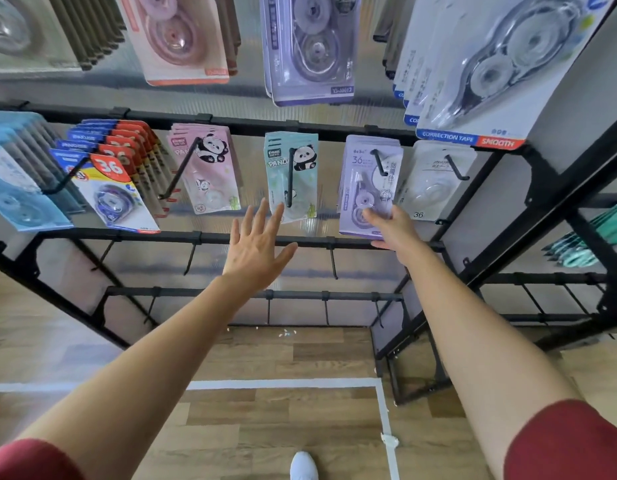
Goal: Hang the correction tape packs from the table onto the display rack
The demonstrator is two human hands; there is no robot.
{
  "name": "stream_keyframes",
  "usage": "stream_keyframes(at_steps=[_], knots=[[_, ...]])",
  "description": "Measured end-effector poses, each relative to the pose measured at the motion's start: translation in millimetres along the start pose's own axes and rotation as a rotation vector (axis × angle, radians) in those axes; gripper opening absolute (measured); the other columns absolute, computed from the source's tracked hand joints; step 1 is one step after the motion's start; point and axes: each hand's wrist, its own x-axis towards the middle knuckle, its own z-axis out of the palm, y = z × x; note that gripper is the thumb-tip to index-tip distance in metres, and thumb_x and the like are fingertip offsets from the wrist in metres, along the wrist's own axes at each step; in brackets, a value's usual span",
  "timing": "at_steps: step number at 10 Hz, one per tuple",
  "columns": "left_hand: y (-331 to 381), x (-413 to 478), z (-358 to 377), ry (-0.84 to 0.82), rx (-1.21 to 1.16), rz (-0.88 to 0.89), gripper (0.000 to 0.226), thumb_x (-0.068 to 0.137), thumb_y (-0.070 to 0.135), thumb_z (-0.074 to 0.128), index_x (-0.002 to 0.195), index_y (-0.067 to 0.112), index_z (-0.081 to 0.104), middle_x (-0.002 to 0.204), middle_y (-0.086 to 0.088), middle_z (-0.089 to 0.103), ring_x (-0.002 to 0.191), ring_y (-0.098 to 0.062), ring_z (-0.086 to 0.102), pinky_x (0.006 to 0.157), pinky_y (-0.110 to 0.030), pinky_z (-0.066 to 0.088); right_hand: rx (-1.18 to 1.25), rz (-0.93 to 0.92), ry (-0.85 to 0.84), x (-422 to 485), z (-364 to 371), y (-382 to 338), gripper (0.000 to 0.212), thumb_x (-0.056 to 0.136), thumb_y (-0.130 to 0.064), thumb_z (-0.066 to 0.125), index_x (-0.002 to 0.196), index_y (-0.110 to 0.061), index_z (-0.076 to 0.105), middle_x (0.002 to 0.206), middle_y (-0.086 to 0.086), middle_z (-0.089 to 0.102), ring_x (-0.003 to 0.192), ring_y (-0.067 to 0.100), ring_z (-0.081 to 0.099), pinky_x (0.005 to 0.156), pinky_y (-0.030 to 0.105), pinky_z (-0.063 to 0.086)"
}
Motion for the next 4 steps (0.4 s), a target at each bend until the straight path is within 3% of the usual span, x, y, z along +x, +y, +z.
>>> stream_keyframes(at_steps=[1,2,4], knots=[[-1,-1,0,0.012,0.0,-0.017,0.071,0.098,0.053,0.029,0.152,0.025,-0.007,0.16,-0.004,-0.013,0.147,-0.024,-0.011,0.117,-0.043,-0.007,-0.1,-0.002,0.038,12,4,-3,0.038,0.089,-0.038,0.062,0.119,-0.015,0.055,0.114,0.0,0.058,0.102,0.018,0.055,0.065,0.031,0.053],[-2,-4,0,0.019,-0.022,-0.031,0.071,0.098,0.053,0.029,0.152,0.025,-0.008,0.16,-0.004,-0.011,0.147,-0.024,-0.011,0.117,-0.043,-0.006,-0.24,0.004,0.081,16,7,-9,0.047,0.089,-0.044,0.061,0.126,-0.015,0.055,0.12,0.004,0.06,0.102,0.023,0.056,0.087,0.045,0.053],[-9,-16,1,0.047,-0.062,-0.067,0.071,0.098,0.052,0.03,0.152,0.028,-0.01,0.16,-0.004,-0.012,0.147,-0.025,-0.011,0.117,-0.043,-0.007,-0.263,0.036,0.153,12,8,-9,0.061,0.09,-0.049,0.056,0.132,-0.006,0.048,0.128,0.012,0.056,0.116,0.031,0.053,0.095,0.044,0.047]])
